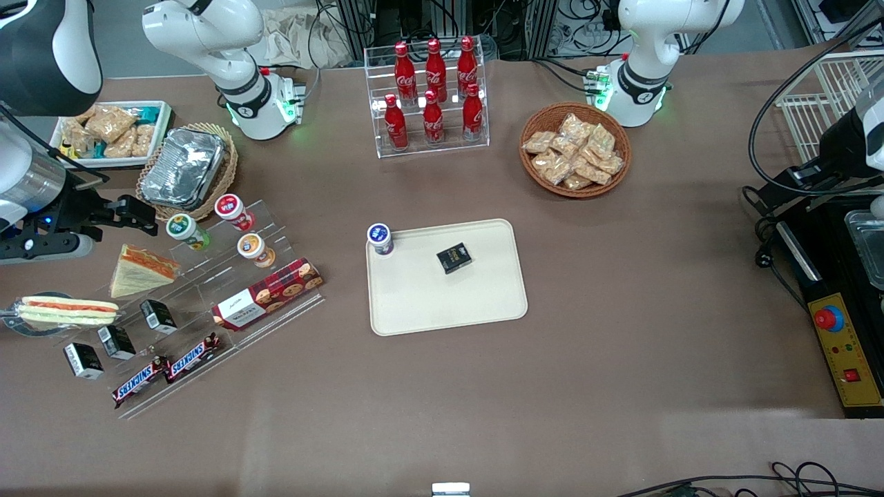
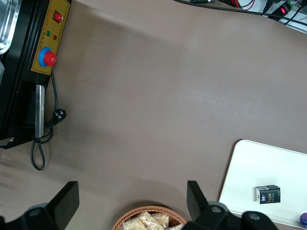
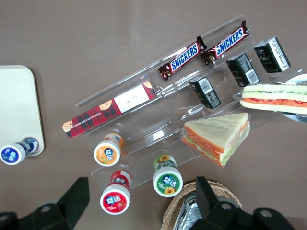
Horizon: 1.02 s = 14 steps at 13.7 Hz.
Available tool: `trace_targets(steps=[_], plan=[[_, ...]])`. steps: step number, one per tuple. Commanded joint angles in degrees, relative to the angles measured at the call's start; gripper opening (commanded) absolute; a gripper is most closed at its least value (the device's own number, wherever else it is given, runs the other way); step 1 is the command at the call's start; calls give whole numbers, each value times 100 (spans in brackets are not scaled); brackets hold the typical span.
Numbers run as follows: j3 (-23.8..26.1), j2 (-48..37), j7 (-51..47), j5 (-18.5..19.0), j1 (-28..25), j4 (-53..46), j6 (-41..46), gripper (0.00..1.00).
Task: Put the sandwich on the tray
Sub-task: 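Move the right gripper down toward the wrapped triangle sandwich on the display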
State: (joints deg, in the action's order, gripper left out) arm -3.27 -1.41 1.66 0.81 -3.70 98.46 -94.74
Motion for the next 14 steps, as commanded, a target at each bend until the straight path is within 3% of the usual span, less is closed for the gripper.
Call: trace_targets(steps=[1, 9, 14], plan=[[37, 0, -236, 68, 63, -108, -27, 98], [-59, -9, -1245, 77, 177, -108, -54, 98], [-77, 35, -2922, 120, 203, -117, -168, 98]])
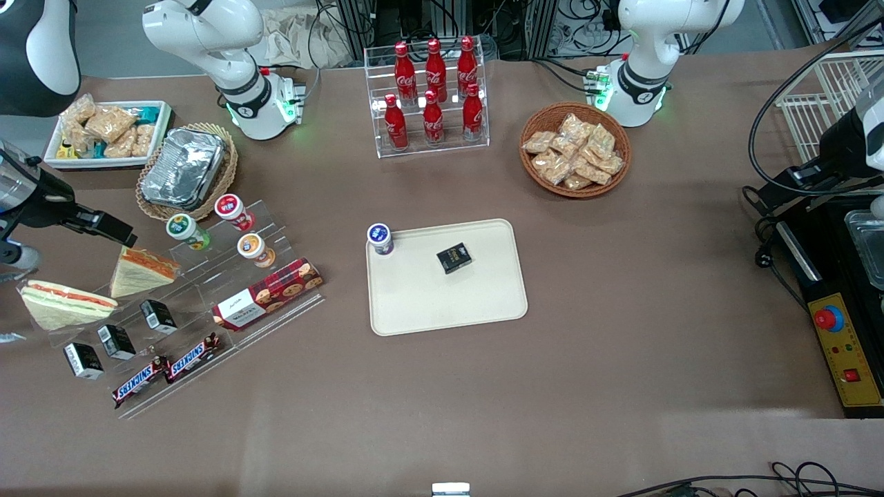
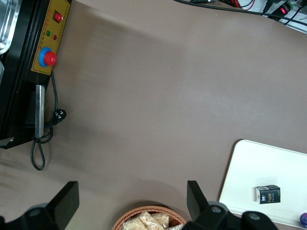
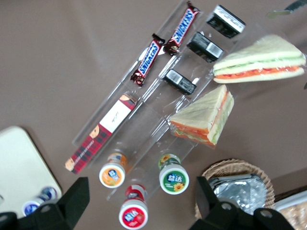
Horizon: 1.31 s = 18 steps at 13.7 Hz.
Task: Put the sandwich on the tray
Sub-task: 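Move the right gripper down toward the wrapped triangle sandwich on the display, then close the right gripper on the wrapped sandwich's edge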
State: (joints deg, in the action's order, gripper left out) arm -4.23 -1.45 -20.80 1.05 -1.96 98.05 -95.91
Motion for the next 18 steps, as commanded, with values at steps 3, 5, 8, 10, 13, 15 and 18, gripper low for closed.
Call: trace_targets(steps=[3, 5, 8, 10, 13, 15, 18], plan=[[-7, 40, -1014, 229, 143, -76, -50, 98], [-25, 40, -1145, 202, 406, -76, -50, 98], [-34, 101, -1943, 220, 697, -76, -111, 98], [-25, 302, -2365, 176, 863, -67, -366, 98], [-34, 453, -2982, 176, 960, -67, -726, 98], [-25, 672, -3201, 150, 1268, -67, -832, 98], [-25, 874, -3528, 80, 1584, -58, -1017, 97]])
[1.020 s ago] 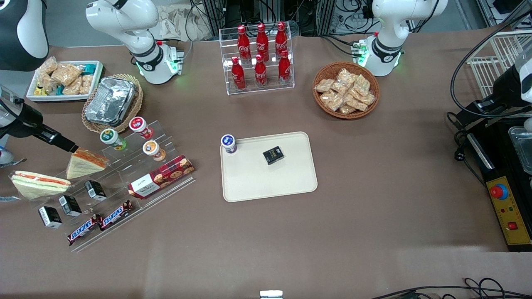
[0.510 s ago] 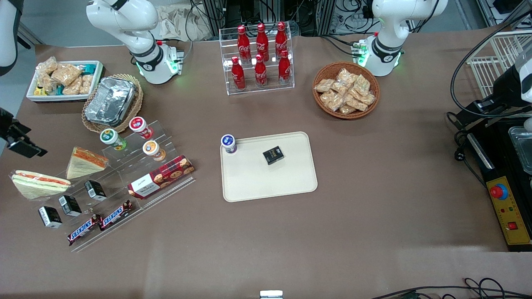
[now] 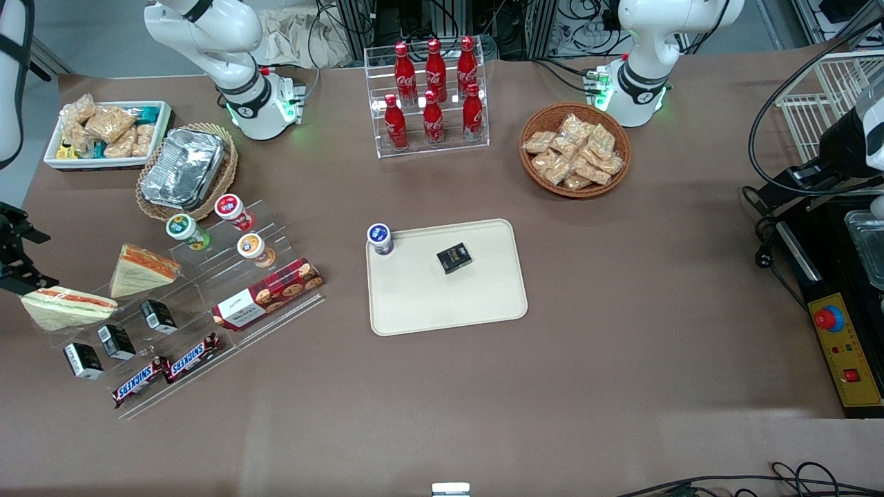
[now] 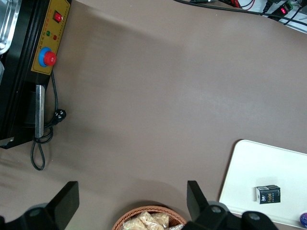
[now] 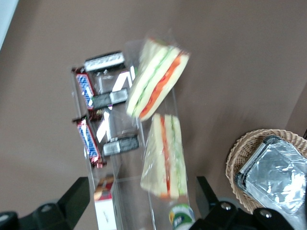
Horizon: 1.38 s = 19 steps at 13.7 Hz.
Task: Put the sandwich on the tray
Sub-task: 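Close the right gripper on the wrapped sandwich's edge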
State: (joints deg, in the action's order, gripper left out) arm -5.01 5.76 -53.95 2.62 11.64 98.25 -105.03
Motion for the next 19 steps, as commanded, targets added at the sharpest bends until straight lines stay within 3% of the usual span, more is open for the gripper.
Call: trace_targets(steps=[1, 19], plan=[[35, 241, -212, -312, 346, -87, -158, 96], [-35, 1287, -98, -429, 1041, -87, -1265, 97]])
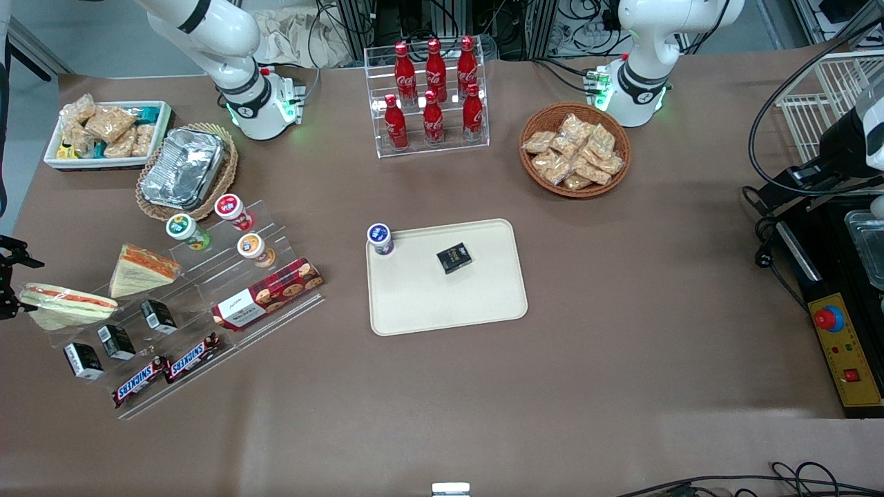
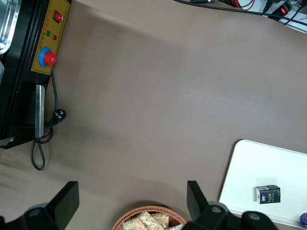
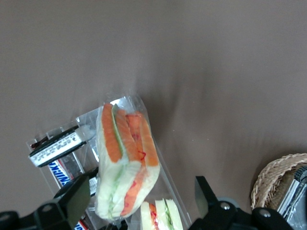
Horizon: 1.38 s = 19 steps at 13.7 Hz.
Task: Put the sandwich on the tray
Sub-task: 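Close the right gripper on the wrapped sandwich's edge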
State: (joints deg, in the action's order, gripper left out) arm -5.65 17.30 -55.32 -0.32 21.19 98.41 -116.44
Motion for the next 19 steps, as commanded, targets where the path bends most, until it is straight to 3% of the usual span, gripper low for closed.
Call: trace_targets(steps=[1, 5, 10, 12, 15, 17, 19], plan=[[38, 185, 39, -144, 105, -103, -194, 97], [29, 282, 109, -389, 105, -103, -449, 97], [38, 414, 127, -407, 96, -103, -598, 95], [55, 406, 266, -425, 105, -103, -643, 80], [64, 388, 478, -425, 105, -111, -687, 35], [73, 353, 565, -425, 105, -129, -687, 18], [73, 353, 672, -521, 105, -383, -661, 11]])
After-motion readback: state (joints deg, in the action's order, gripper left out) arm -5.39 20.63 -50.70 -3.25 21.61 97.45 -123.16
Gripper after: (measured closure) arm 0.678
